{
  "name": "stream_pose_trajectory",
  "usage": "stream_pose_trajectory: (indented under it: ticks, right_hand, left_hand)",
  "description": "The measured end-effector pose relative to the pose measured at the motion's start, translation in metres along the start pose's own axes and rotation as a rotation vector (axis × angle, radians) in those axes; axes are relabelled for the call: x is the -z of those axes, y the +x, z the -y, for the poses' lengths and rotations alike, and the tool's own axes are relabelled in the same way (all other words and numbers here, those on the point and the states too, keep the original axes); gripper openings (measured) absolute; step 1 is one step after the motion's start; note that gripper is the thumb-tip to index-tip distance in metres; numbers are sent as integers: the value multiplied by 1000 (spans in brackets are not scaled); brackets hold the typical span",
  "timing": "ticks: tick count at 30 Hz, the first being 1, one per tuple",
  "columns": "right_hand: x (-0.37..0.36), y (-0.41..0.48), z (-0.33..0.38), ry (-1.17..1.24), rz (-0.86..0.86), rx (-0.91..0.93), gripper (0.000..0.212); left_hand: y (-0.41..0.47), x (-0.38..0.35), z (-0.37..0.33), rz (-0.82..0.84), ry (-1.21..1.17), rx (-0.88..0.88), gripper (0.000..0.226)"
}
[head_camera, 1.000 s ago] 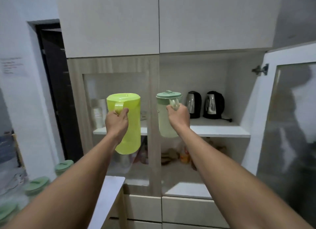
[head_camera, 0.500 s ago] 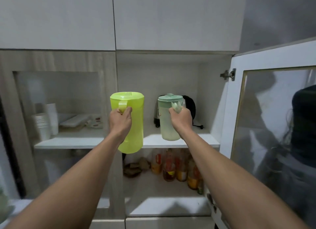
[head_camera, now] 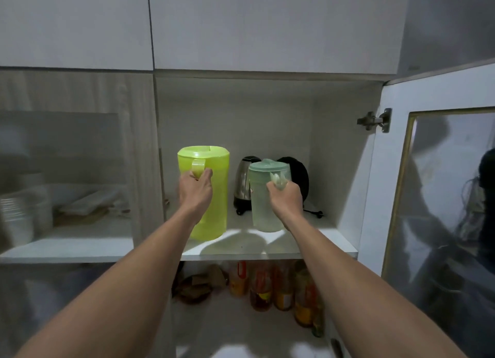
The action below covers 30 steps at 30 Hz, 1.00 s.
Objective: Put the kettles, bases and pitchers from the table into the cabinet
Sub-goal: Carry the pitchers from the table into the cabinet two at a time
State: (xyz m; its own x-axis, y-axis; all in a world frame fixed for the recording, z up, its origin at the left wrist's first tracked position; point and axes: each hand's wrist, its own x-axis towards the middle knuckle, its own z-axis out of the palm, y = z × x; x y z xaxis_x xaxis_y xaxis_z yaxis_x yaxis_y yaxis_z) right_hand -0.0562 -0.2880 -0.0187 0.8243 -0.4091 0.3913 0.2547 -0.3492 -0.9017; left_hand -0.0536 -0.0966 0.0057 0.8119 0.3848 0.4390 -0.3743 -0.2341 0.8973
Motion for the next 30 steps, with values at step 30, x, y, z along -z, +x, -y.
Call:
stream_pose_trajectory:
  ticks: [30]
  right_hand:
    - [-238, 216, -125, 91, 248, 18, 32]
  left_hand:
    - [206, -101, 156, -287, 210, 126, 35]
